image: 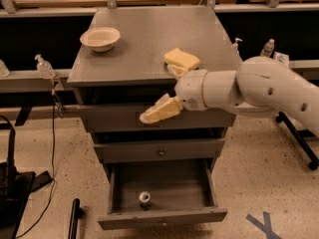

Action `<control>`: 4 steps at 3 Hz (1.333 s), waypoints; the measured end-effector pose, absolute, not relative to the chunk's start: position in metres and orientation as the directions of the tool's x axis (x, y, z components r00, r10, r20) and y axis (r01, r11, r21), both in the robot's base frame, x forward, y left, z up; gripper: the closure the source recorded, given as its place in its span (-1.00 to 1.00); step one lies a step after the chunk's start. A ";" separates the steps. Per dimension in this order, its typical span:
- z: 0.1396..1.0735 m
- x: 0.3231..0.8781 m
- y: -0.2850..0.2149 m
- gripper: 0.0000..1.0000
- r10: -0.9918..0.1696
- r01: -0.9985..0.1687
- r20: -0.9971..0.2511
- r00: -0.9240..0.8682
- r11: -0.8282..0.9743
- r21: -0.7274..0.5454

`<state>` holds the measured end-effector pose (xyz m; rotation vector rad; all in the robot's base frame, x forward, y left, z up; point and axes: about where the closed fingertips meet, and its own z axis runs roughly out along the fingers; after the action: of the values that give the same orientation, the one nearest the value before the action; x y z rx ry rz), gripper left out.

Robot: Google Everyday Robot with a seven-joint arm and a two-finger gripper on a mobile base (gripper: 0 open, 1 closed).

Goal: Pick redbull can from bottom drawer and place on counter

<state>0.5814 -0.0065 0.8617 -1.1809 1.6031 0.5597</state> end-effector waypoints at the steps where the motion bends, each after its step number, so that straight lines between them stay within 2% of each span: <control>1: 0.861 0.601 -0.007 -1.00 -0.403 -0.857 -0.915 0.014 0.466 -0.219; 3: 0.829 0.598 -0.004 -1.00 -0.371 -0.878 -0.929 -0.011 0.447 -0.169; 4: 0.737 0.568 0.015 -1.00 -0.287 -0.892 -0.957 -0.049 0.443 -0.088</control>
Offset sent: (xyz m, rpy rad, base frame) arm 0.0248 -0.0013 -0.0009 0.0279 -0.0123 -0.0304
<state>0.5683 0.0154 0.7369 -1.0595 1.5889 0.6842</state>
